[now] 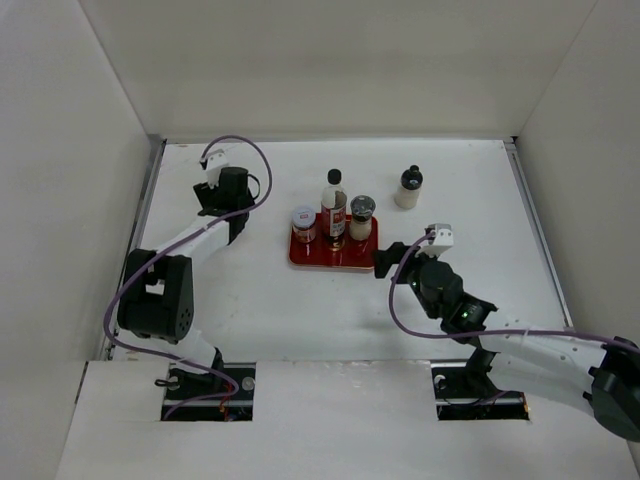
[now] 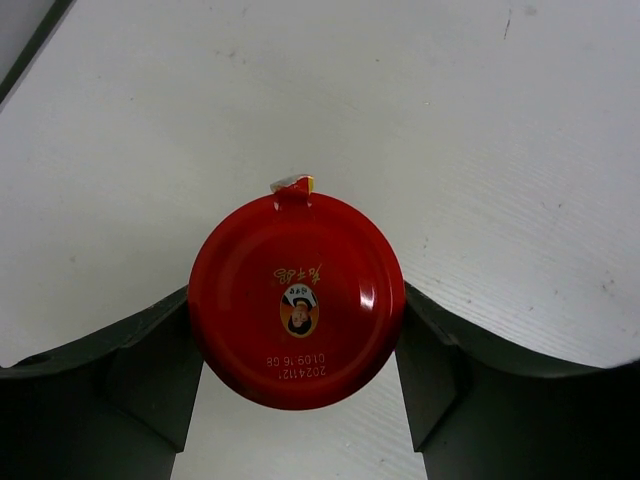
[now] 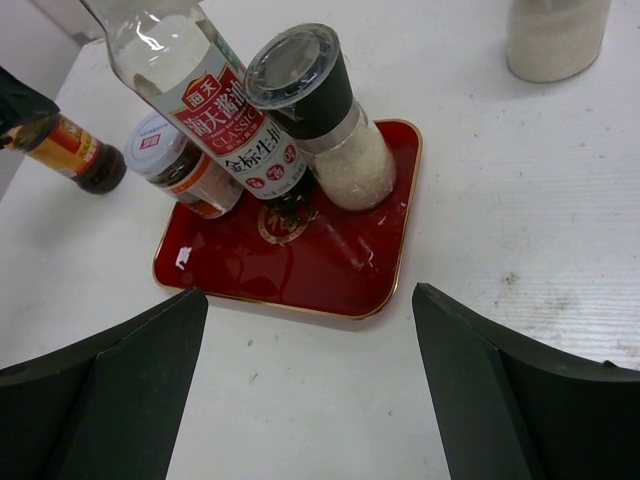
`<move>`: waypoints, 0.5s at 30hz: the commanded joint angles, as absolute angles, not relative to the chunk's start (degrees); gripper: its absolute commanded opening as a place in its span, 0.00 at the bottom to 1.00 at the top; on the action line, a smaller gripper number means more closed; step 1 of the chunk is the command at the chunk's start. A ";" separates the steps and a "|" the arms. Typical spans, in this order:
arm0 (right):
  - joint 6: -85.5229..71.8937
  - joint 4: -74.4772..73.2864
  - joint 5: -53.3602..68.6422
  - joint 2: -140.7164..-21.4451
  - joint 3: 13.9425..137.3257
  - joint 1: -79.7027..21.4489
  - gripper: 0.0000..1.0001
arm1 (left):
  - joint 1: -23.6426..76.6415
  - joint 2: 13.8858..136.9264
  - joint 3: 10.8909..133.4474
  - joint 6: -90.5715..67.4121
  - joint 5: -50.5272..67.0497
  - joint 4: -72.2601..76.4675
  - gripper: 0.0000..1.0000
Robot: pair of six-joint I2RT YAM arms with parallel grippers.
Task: Organize the condiment bottles
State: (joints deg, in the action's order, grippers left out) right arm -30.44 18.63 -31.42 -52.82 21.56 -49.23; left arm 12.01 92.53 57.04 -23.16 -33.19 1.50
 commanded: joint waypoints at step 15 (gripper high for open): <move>-30.15 24.17 -32.08 -51.77 20.74 -48.73 0.90 | 34.83 62.05 48.25 -22.06 -38.58 -1.76 0.31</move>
State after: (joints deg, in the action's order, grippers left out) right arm -30.44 20.27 -31.44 -52.25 20.78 -49.08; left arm 31.57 64.31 45.87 -22.28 -35.83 -4.97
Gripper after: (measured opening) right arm 0.901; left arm 0.651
